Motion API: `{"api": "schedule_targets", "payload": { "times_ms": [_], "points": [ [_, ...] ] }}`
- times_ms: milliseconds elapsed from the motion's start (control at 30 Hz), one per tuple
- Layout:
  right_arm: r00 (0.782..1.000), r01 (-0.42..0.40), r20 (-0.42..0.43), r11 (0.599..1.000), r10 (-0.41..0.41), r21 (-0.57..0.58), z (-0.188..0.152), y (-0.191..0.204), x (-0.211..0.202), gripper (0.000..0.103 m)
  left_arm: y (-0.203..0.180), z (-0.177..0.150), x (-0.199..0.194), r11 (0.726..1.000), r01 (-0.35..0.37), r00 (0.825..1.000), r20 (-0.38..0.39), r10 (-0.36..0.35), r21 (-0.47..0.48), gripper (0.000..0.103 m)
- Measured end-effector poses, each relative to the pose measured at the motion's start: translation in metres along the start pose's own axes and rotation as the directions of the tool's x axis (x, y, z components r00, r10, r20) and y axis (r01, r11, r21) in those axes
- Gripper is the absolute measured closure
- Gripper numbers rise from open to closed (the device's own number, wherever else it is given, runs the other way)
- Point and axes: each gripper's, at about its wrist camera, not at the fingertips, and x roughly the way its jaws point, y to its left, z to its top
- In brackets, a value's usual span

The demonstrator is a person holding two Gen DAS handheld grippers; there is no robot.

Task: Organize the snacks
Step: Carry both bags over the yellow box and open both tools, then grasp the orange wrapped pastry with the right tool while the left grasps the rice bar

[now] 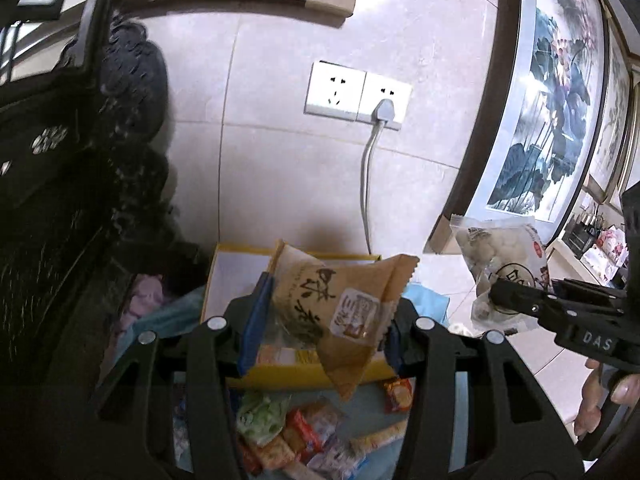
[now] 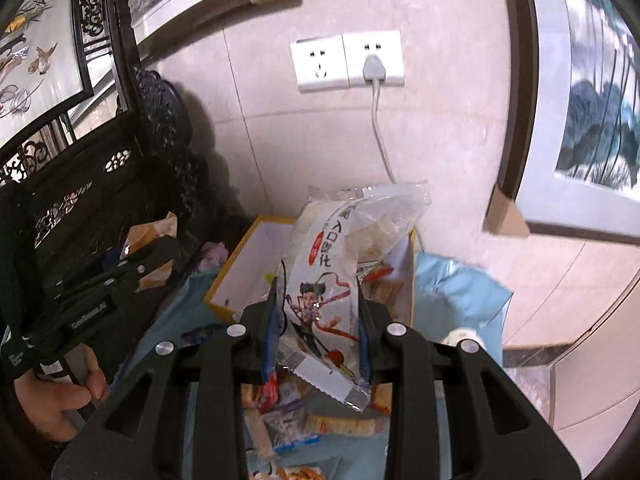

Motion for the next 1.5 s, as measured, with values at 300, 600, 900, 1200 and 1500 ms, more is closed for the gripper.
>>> {"api": "schedule_targets", "payload": {
  "times_ms": [300, 600, 900, 1200, 1500],
  "points": [
    [1.0, 0.012, -0.003, 1.0, -0.012, 0.009, 0.018, -0.004, 0.024, 0.071, 0.005, 0.023, 0.037, 0.999, -0.025, 1.0, -0.019, 0.025, 0.027, 0.054],
    [0.995, 0.04, -0.096, 0.999, -0.037, 0.028, 0.043, -0.014, 0.094, 0.057, 0.036, 0.036, 0.098, 0.989, -0.146, 0.987, -0.069, 0.146, -0.008, 0.005],
    [0.991, 0.036, -0.128, 0.998, -0.03, 0.045, -0.004, -0.027, 0.084, 0.056, 0.066, -0.01, 0.081, 0.972, -0.228, 0.969, -0.114, 0.221, -0.055, 0.005],
    [0.953, 0.004, -0.302, 0.999, 0.007, 0.035, -0.138, -0.01, 0.069, 0.055, 0.042, -0.154, 0.049, 0.983, -0.184, 0.937, -0.301, 0.175, -0.001, 0.005],
    [0.879, 0.006, -0.478, 1.0, 0.004, 0.018, -0.266, 0.008, 0.078, 0.055, 0.012, -0.253, 0.047, 0.989, -0.116, 0.894, -0.423, 0.145, 0.092, 0.005]
  ]
}}
